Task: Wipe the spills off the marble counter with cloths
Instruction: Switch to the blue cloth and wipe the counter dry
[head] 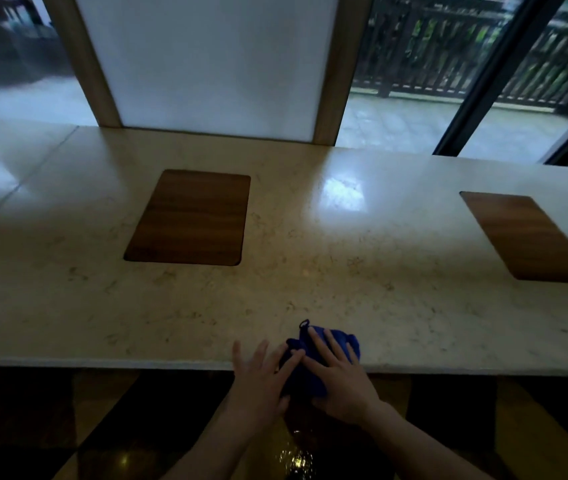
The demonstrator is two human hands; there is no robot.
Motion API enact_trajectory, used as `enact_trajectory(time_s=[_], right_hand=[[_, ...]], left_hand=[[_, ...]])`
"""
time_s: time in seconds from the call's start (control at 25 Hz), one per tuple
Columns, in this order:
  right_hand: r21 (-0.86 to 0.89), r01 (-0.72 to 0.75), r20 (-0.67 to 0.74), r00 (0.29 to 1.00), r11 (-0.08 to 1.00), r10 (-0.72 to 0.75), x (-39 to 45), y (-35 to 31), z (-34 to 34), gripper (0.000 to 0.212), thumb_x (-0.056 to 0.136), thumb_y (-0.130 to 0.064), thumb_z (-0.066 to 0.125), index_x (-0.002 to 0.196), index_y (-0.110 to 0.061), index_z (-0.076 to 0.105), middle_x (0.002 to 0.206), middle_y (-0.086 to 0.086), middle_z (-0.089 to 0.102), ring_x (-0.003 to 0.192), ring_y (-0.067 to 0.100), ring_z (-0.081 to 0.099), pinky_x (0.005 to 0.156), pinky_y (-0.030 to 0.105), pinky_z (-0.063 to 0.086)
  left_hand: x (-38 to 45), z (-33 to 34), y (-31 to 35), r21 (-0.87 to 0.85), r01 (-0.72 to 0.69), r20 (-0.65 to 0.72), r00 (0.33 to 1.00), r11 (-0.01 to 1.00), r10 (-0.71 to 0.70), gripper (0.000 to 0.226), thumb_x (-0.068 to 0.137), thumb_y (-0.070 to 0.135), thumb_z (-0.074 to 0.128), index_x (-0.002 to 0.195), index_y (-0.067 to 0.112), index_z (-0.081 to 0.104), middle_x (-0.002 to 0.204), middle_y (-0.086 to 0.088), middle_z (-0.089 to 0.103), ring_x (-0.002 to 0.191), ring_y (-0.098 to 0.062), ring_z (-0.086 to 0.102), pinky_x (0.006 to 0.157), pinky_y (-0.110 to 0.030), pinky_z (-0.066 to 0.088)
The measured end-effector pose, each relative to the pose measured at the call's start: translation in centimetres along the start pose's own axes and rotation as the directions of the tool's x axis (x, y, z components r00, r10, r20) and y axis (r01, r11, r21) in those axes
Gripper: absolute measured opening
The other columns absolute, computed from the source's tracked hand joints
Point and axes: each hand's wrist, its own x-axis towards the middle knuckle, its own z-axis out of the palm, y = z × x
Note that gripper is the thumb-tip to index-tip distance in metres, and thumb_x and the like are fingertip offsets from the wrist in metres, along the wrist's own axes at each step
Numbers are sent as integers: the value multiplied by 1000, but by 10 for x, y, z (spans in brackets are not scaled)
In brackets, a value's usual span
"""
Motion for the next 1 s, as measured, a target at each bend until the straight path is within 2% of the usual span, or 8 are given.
enact_trajectory(time_s=[0.12, 0.2, 0.28, 0.4, 0.56, 0.68, 0.84, 1.0], right_hand=[[-46, -83, -82, 993, 995, 79, -14, 13, 7, 100, 86, -28, 69, 153, -46, -3, 161, -3, -24, 147, 25, -21, 116, 47, -2], [-20, -187, -89, 979, 982, 184, -19, 17, 17, 111, 71, -28, 83, 155, -39, 12, 165, 3, 11, 150, 30, 14, 115, 51, 25], [17, -243, -169, 955, 970, 242, -25, 20, 27, 111, 53, -28, 93, 148, -31, 36, 150, 1, 49, 136, 30, 47, 101, 51, 48], [60, -259, -232, 936, 964, 265, -27, 23, 35, 92, 48, -24, 94, 131, -28, 55, 123, -6, 67, 113, 23, 65, 83, 43, 58], [142, -271, -325, 896, 952, 304, -34, 32, 16, 44, 81, -19, 73, 119, -32, 56, 109, -10, 67, 97, 18, 61, 81, 35, 50], [452, -251, -329, 845, 856, 422, -64, 51, 5, 40, 87, -16, 59, 119, -40, 55, 109, -18, 62, 99, 5, 53, 92, 29, 44], [641, -206, -296, 823, 739, 485, -127, 97, -23, 37, 80, -27, 65, 114, -42, 61, 104, -22, 63, 97, 0, 56, 94, 33, 47], [685, -181, -409, 706, 705, 578, -206, 154, -54, 35, 75, -28, 70, 108, -37, 64, 99, -19, 63, 94, 3, 55, 90, 34, 47]], left_hand=[[2, -11, 20, 48, 63, -40, 997, 997, -62, 77, 102, 48, 41, 154, 36, -14, 164, -4, 11, 153, -34, 5, 107, -74, -17], [7, -14, 29, 88, 80, -45, 996, 993, -76, 64, 103, 39, 41, 157, 29, 7, 161, -9, 17, 151, -38, 6, 103, -74, -24], [8, -17, 39, 147, 99, -54, 994, 984, -92, 48, 103, 29, 41, 149, 23, 27, 157, -16, 25, 149, -43, 9, 98, -73, -29], [7, -18, 49, 151, 119, -12, 993, 981, -119, 33, 97, 20, 52, 130, 23, 49, 144, -19, 45, 144, -43, 27, 103, -73, -27], [9, -33, 70, 36, 219, -15, 976, 975, -218, 30, 105, 33, 34, 134, 35, 43, 138, 2, 54, 147, -27, 28, 107, -73, -18], [7, -46, 84, -212, 226, -41, 970, 951, -239, 26, 103, 35, 34, 124, 43, 47, 118, 17, 60, 127, -10, 47, 114, -65, 7], [12, -68, 122, -615, 4, -164, 977, 788, -133, 22, 101, 21, 46, 108, 39, 56, 102, 14, 63, 101, -13, 60, 93, -34, 42], [30, -104, 212, -783, -192, -262, 964, 592, -34, 24, 101, 13, 49, 103, 32, 62, 100, 10, 67, 92, -2, 60, 81, -23, 48]])
